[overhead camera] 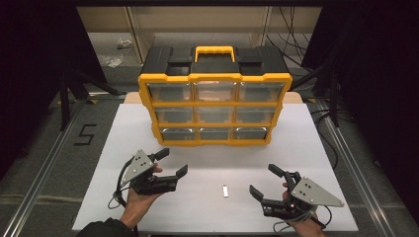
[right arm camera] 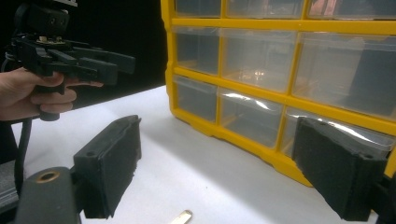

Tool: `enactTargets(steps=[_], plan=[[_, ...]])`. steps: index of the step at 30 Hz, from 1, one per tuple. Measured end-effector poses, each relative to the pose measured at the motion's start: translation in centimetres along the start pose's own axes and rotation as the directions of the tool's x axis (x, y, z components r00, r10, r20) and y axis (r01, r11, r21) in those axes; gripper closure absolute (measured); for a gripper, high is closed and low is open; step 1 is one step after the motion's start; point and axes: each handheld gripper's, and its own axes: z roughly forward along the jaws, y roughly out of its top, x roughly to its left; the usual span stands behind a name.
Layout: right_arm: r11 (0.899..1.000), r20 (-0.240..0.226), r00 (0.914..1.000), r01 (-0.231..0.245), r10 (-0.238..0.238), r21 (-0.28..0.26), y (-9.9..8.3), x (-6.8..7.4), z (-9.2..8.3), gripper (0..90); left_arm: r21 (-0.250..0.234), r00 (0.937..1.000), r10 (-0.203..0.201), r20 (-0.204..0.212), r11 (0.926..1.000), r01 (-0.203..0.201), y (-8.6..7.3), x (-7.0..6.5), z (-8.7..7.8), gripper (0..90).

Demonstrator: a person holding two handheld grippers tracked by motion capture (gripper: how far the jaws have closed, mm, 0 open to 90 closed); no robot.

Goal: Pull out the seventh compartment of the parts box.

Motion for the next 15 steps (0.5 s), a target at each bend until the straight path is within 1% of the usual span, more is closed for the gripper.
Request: enactTargets(steps=[3, 5, 6, 8, 9, 12, 15], plan=[[1.0, 0.0, 1.0, 0.001, -0.001, 0.0, 0.0, -0.01, 0.0, 16.6, 0.002, 1.0, 0.004, 0.001, 1.0, -0.004, 0.0, -0.03, 0.03, 16.2], [1.0, 0.0, 1.0, -0.001, 0.001, 0.002, -0.01, -0.03, -0.01, 16.7, -0.002, 1.0, -0.002, 0.003, 1.0, 0.002, 0.03, 0.03, 0.07, 16.2], [1.0, 0.001, 1.0, 0.002, -0.002, 0.004, -0.02, -0.03, 0.01, 16.7, -0.015, 0.9999, -0.016, 0.004, 0.9998, 0.016, 0.1, 0.24, 0.13, 16.3], [1.0, 0.001, 1.0, 0.001, -0.001, 0.004, -0.02, -0.03, 0.02, 16.7, -0.017, 0.9999, -0.014, -0.003, 0.9998, 0.014, 0.11, 0.31, 0.18, 16.3], [1.0, 0.0, 1.0, 0.001, -0.001, 0.003, 0.0, 0.0, 0.01, 16.7, -0.01, 0.9999, 0.0, -0.013, 0.9999, -0.001, 0.1, 0.39, 0.3, 16.3], [1.0, -0.001, 1.0, 0.004, -0.004, 0.002, 0.01, 0.02, 0.0, 16.7, -0.009, 0.9999, 0.001, -0.013, 1.0, -0.002, 0.1, 0.38, 0.39, 16.3], [1.0, 0.001, 1.0, 0.003, -0.003, 0.003, -0.01, -0.03, 0.0, 16.7, -0.007, 0.9991, 0.033, -0.025, 0.9994, -0.034, 0.22, 0.28, 0.36, 16.3]])
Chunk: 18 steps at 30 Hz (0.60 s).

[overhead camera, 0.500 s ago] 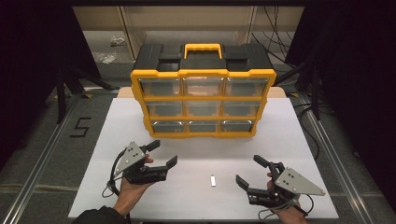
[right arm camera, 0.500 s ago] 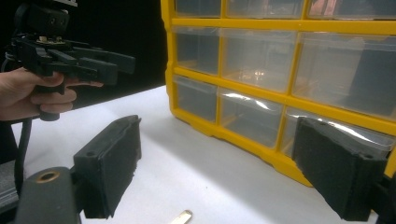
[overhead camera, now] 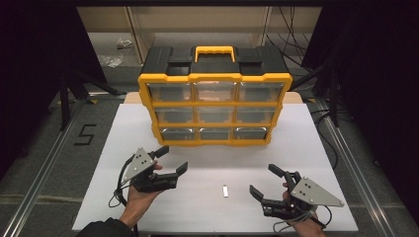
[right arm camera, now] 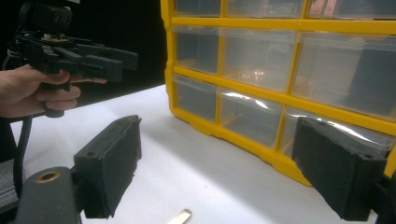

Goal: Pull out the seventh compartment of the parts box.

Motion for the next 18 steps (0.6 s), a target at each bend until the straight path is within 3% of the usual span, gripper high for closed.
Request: enactTargets(steps=[8, 12, 15, 18], plan=[[1.0, 0.0, 1.0, 0.0, 0.0, -0.002, 0.03, 0.0, -0.05, 16.8, 0.006, 0.9994, 0.032, -0.015, 0.9995, -0.032, 0.09, -0.04, 0.1, 16.4], [1.0, -0.005, 1.0, 0.002, -0.002, -0.003, 0.02, 0.01, -0.04, 16.8, -0.003, 1.0, 0.009, -0.004, 1.0, -0.009, 0.13, -0.09, 0.15, 16.5], [1.0, -0.008, 1.0, 0.003, -0.003, 0.001, -0.01, 0.06, 0.0, 16.9, 0.012, 0.9975, 0.067, -0.02, 0.9977, -0.067, 0.2, -0.31, 0.2, 16.5], [1.0, -0.007, 1.0, 0.005, -0.005, 0.001, -0.02, 0.08, 0.0, 17.2, 0.034, 0.9875, 0.154, -0.033, 0.9876, -0.153, 0.24, -0.81, 0.39, 17.4]])
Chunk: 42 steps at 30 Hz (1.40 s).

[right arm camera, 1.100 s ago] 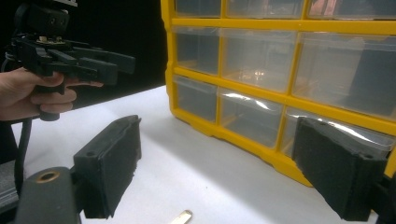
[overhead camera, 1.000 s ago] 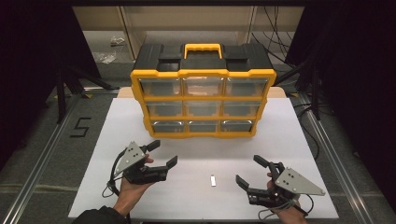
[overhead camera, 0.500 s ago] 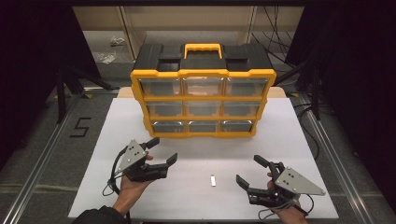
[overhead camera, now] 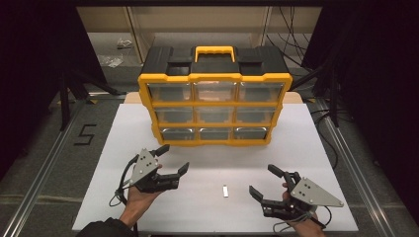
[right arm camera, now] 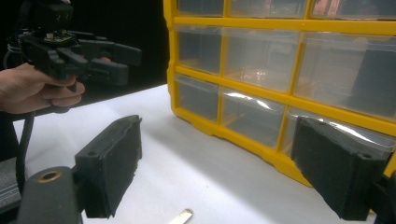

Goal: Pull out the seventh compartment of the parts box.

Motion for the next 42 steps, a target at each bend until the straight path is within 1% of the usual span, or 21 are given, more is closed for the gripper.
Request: enactTargets(steps=[2, 4, 7, 9, 11, 14, 17, 18, 19, 20, 25, 26, 27, 32, 34, 35, 36, 37, 38, 41, 42], plan=[[1.0, 0.0, 1.0, -0.001, 0.001, 0.002, 0.0, 0.0, 0.0, 17.2, 0.015, 0.9993, 0.035, 0.009, 0.9993, -0.035, 0.0, -0.3, 0.3, 18.9], [1.0, 0.0, 1.0, -0.001, 0.001, 0.001, 0.0, 0.0, 0.0, 17.2, 0.033, 0.9926, 0.121, -0.011, 0.9922, -0.121, -0.1, -0.7, 0.6, 18.4], [1.0, 0.001, 1.0, -0.003, 0.003, 0.003, 0.0, 0.0, 0.0, 17.2, 0.046, 0.9875, 0.157, -0.013, 0.9866, -0.156, -0.1, -1.0, 1.0, 18.3], [1.0, 0.0, 1.0, -0.002, 0.002, 0.002, 0.0, 0.0, 0.0, 17.2, 0.061, 0.9758, 0.216, -0.032, 0.9749, -0.214, -0.1, -1.1, 1.1, 18.4], [1.0, -0.001, 1.0, -0.004, 0.004, -0.001, 0.0, 0.0, 0.0, 17.2, 0.082, 0.9582, 0.281, -0.053, 0.9576, -0.276, -0.1, -1.3, 1.3, 18.5], [1.0, 0.0, 1.0, -0.006, 0.006, 0.0, 0.0, -0.1, 0.0, 17.2, 0.09, 0.9467, 0.318, -0.055, 0.9458, -0.312, -0.2, -1.7, 1.4, 18.6], [1.0, 0.0, 1.0, -0.01, 0.01, 0.0, 0.0, -0.1, 0.0, 17.1, 0.109, 0.9139, 0.396, -0.091, 0.9162, -0.386, -0.1, -1.9, 1.6, 19.4], [1.0, 0.0, 1.0, -0.01, 0.01, 0.0, 0.0, -0.1, 0.0, 17.1, 0.109, 0.9139, 0.396, -0.091, 0.9162, -0.386, -0.1, -1.9, 1.6, 19.8], [1.0, -0.002, 0.9999, -0.012, 0.012, -0.001, 0.0, -0.1, 0.0, 17.1, 0.126, 0.8942, 0.435, -0.106, 0.8979, -0.422, -0.1, -1.9, 1.8, 20.4], [1.0, -0.003, 0.9999, -0.011, 0.011, -0.001, 0.0, -0.1, 0.0, 17.1, 0.129, 0.8889, 0.445, -0.107, 0.8927, -0.432, -0.1, -1.8, 1.9, 20.5], [1.0, -0.005, 0.9999, -0.012, 0.012, -0.001, 0.0, -0.1, 0.0, 17.1, 0.166, 0.8388, 0.531, -0.12, 0.8438, -0.51, -0.4, -1.5, 2.7, 21.5], [1.0, -0.005, 0.9999, -0.012, 0.012, -0.001, 0.0, -0.1, 0.0, 17.1, 0.166, 0.8388, 0.531, -0.12, 0.8438, -0.51, -0.4, -1.5, 2.7, 21.8], [1.0, -0.005, 0.9999, -0.014, 0.014, -0.002, 0.0, -0.1, 0.0, 17.1, 0.185, 0.8133, 0.569, -0.12, 0.8176, -0.545, -0.6, -1.5, 2.9, 22.0], [1.0, -0.008, 0.9999, -0.013, 0.013, -0.001, 0.0, -0.1, 0.0, 17.1, 0.23, 0.7544, 0.643, -0.131, 0.7599, -0.608, -1.1, -1.1, 3.8, 23.4], [1.0, -0.008, 0.9998, -0.016, 0.016, 0.0, -0.1, -0.1, 0.0, 17.2, 0.236, 0.7427, 0.655, -0.14, 0.7504, -0.617, -1.3, -1.0, 4.1, 23.8], [1.0, -0.008, 0.9998, -0.018, 0.018, 0.001, -0.1, -0.1, 0.0, 17.2, 0.245, 0.7314, 0.667, -0.141, 0.7393, -0.627, -1.3, -0.9, 4.2, 24.0], [1.0, -0.008, 0.9998, -0.016, 0.016, 0.002, -0.1, -0.1, 0.0, 17.3, 0.253, 0.7136, 0.685, -0.146, 0.7231, -0.643, -1.4, -0.8, 4.4, 24.2], [1.0, -0.008, 0.9998, -0.017, 0.017, 0.003, -0.1, -0.1, 0.0, 17.2, 0.253, 0.7136, 0.685, -0.146, 0.7231, -0.643, -1.4, -0.8, 4.4, 24.4], [1.0, -0.009, 0.9998, -0.018, 0.018, 0.003, -0.1, -0.2, 0.0, 17.2, 0.273, 0.677, 0.722, -0.141, 0.6858, -0.675, -1.7, -0.6, 4.8, 24.6], [1.0, -0.009, 0.9998, -0.018, 0.018, 0.004, -0.1, -0.2, 0.0, 17.3, 0.31, 0.6189, 0.774, -0.136, 0.6265, -0.715, -2.1, -0.2, 5.4, 25.6], [1.0, -0.01, 0.9998, -0.019, 0.019, 0.004, -0.1, -0.2, 0.0, 17.3, 0.319, 0.6073, 0.782, -0.139, 0.6158, -0.72, -2.3, -0.1, 5.6, 25.8]])
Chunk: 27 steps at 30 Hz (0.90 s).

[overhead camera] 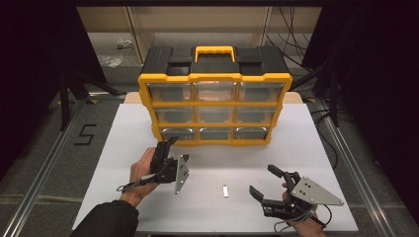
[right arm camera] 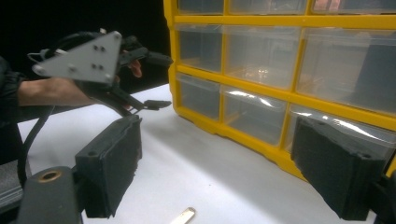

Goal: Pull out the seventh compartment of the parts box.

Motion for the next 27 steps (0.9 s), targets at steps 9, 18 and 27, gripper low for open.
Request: enactTargets(steps=[9, 18, 27], plan=[[1.0, -0.007, 1.0, 0.0, 0.0, 0.003, -0.1, 0.0, 0.1, 17.3, 0.072, 0.9982, 0.046, -0.039, 0.9965, -0.043, -1.1, 0.4, 1.5, 27.8], [1.0, -0.013, 0.9999, -0.002, 0.002, 0.008, -0.1, 0.0, 0.1, 17.2, 0.085, 0.9922, 0.106, -0.066, 0.9914, -0.1, -1.7, 0.7, 2.4, 30.8], [1.0, -0.02, 0.9998, -0.002, 0.002, 0.01, -0.1, 0.0, 0.1, 17.3, 0.107, 0.9878, 0.125, -0.093, 0.9876, -0.115, -2.3, 0.8, 3.4, 35.4]])
